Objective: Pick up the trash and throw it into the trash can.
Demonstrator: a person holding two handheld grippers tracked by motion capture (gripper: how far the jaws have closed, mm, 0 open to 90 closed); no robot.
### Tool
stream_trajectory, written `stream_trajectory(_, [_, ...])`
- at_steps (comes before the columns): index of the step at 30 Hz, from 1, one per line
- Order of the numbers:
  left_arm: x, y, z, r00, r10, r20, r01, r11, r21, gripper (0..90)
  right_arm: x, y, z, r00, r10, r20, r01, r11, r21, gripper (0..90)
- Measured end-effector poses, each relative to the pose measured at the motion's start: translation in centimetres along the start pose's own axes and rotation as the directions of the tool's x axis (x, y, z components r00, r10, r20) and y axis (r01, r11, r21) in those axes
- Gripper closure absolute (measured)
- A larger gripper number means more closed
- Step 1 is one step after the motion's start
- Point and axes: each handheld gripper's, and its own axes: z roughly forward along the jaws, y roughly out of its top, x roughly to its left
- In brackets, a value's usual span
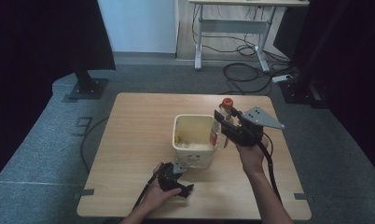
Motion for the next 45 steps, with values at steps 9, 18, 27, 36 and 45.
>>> stream_trajectory(9, [-0.1, 0.0, 0.0, 1.0000, 0.000, 0.003, 0.000, 1.0000, -0.001, 0.0, 0.4, -0.2, 1.1, 1.0000, 0.001, -0.007, -0.001, 1.000, 0.004, 52.7])
stream_trajectory(18, [-0.1, 0.0, 0.0, 1.0000, 0.005, 0.005, -0.005, 1.0000, 0.001, 0.0, 1.4, -0.1, 2.6, 0.9996, -0.004, -0.028, 0.004, 1.000, -0.003, 52.8])
stream_trajectory(27, [-0.1, -0.1, -0.1, 1.0000, 0.007, 0.006, -0.007, 1.0000, 0.001, 0.0, 2.3, 0.2, 3.9, 0.9991, -0.009, -0.040, 0.010, 1.000, 0.004, 52.8])
stream_trajectory(36, [-0.2, -0.1, -0.1, 0.9999, 0.010, 0.008, -0.010, 0.9999, 0.002, 0.0, 2.6, -0.8, 5.9, 0.9990, -0.010, -0.043, 0.011, 0.999, 0.038, 52.8])
stream_trajectory(45, [-0.2, -0.1, -0.1, 0.9999, 0.011, 0.010, -0.011, 0.9999, 0.002, 0.0, 2.6, -3.1, 7.5, 0.9992, -0.020, -0.036, 0.024, 0.994, 0.108, 52.8])
